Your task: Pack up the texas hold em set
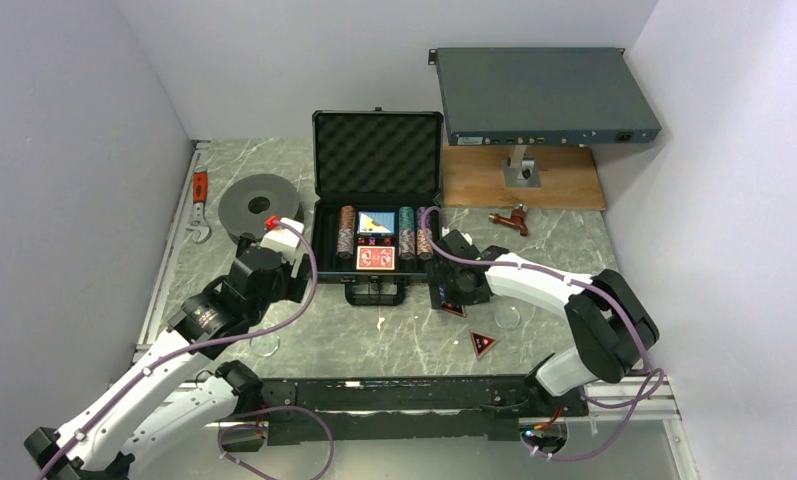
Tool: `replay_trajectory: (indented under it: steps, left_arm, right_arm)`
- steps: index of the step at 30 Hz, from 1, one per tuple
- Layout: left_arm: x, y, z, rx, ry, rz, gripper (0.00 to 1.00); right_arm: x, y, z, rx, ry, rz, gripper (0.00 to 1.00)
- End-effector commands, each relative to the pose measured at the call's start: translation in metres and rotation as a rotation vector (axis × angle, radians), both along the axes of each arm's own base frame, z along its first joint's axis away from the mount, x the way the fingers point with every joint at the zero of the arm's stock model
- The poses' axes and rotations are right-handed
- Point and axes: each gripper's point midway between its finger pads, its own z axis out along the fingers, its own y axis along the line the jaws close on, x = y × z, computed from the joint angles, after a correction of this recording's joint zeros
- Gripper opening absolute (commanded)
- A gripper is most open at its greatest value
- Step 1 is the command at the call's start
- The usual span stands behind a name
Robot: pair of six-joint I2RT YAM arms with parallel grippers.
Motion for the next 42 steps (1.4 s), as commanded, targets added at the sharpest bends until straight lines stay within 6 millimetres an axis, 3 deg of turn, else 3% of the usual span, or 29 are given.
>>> replay_trajectory:
  steps: [1,29,37,42]
  left_arm:
    - [0.003,-0.001,0.004,-0.004,-0.02,-0.009,0.9]
    - [0.001,-0.001,0.006,-0.015,-0.023,-0.014,0.9]
    - [0.001,-0.001,0.007,-0.018,-0.027,-0.013,0.9]
    - [0.001,-0.001,0.007,-0.021,-0.029,-0.015,0.9]
  right_arm:
    - [0.012,0.003,0.008,-0.015,-0.038,0.016,0.81]
    - [0.004,0.008,0.0,-0.061,0.0,0.043,0.62]
    - [0.002,0.007,0.0,-0.077,0.007,0.047,0.45]
    - [0.006,0.008,0.011,-0.074,-0.015,0.043,0.35]
